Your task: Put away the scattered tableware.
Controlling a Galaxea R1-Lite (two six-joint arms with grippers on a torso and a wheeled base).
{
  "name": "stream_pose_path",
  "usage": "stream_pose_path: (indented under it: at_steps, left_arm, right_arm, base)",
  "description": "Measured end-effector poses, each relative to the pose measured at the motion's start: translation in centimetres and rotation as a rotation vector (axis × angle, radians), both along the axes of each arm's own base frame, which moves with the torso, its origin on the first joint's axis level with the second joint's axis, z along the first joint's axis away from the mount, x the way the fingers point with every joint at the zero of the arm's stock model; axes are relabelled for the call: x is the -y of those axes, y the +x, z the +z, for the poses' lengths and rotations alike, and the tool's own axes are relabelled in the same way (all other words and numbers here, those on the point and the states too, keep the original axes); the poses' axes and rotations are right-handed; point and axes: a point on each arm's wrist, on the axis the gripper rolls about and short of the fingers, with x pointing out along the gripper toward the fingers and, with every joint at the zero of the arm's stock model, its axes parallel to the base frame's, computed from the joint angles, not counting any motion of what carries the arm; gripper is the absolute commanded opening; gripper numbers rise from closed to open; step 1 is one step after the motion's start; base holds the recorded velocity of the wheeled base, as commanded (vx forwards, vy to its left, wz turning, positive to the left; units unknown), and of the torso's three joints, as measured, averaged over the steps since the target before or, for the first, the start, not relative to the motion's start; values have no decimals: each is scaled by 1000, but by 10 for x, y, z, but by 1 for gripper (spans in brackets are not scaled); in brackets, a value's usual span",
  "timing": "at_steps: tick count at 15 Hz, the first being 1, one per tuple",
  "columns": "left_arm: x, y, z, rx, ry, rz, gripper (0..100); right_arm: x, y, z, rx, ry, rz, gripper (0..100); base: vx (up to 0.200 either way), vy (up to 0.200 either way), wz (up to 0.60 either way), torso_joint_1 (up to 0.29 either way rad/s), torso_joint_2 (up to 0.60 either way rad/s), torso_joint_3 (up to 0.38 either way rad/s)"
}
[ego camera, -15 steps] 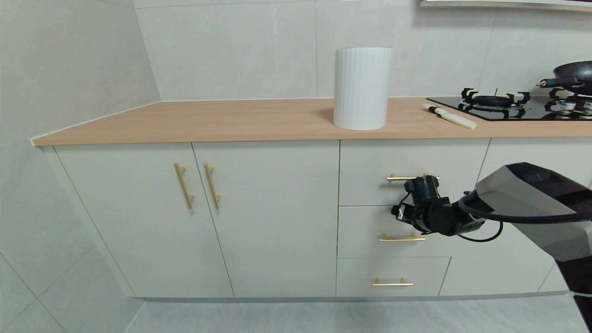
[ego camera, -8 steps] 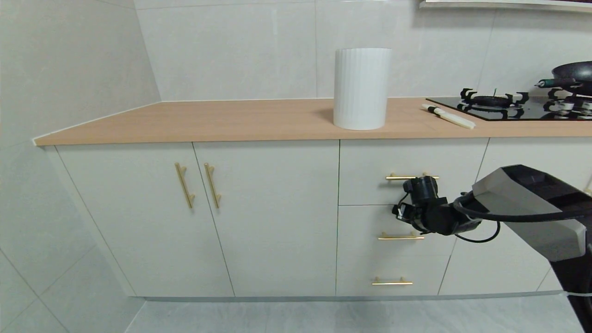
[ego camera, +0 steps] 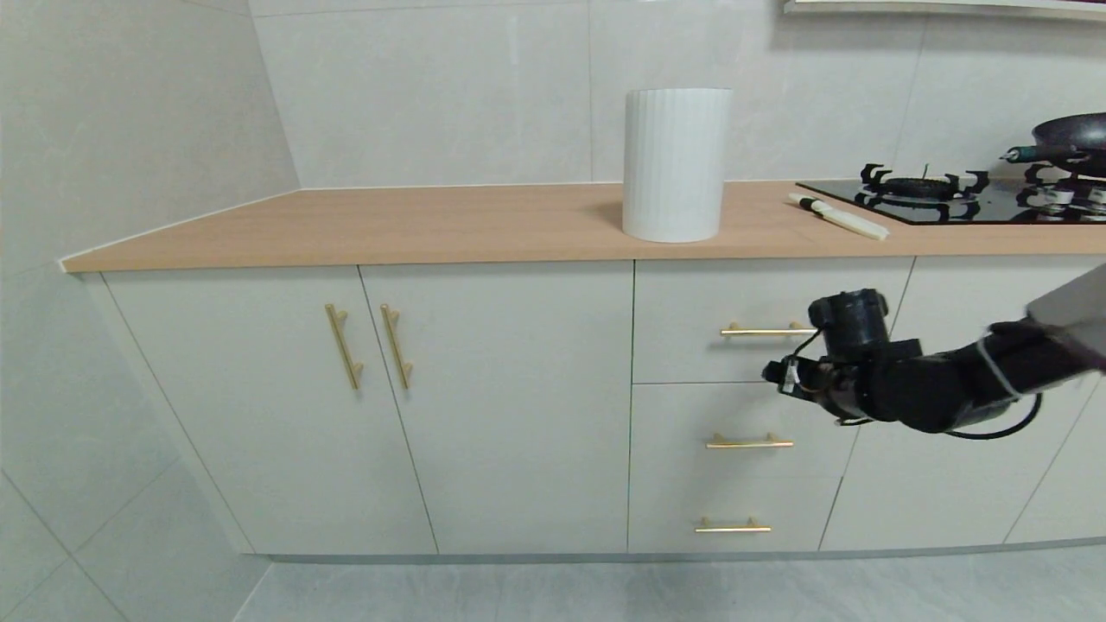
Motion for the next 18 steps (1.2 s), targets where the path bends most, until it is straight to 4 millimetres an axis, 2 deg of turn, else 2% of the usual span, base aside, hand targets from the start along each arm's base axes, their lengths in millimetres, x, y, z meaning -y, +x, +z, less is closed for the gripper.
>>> stream_pose_path:
  at_steps: [3,4,5,6,8,10,13,15,18]
  left_arm:
    - [0,0,0,0,0,0,100]
    - [0,0,0,0,0,0,100]
    - [0,0,0,0,0,0,100]
    - [0,0,0,0,0,0,100]
    - [0,0,0,0,-1,0,100]
    - [0,0,0,0,0,0,100]
    - [0,0,0,0,0,0,100]
    - [0,0,0,0,0,0,100]
    - [0,0,0,0,0,0,100]
  right_arm:
    - [12,-76,72,142,-27,25,100]
    - [18,-99,90,192,-39,26,100]
    - [27,-133,110,259,-61,24,100]
    - [37,-166,124,320,-85,26,100]
    - [56,-229,137,426,-144,31,100]
    - [77,-286,134,493,-212,-8,100]
    - [97,-358,110,516,-292,-92,100]
    - [102,-397,88,522,-336,-124,100]
    - [101,-426,55,546,-377,-203,100]
  base:
    - [0,0,0,0,0,0]
    - [0,0,0,0,0,0]
    - [0,0,0,0,0,0]
    - [0,0,0,0,0,0]
    - [0,0,0,0,0,0]
    - [0,0,0,0,0,0]
    - [0,0,0,0,0,0]
    - [0,0,0,0,0,0]
    - [0,0,0,0,0,0]
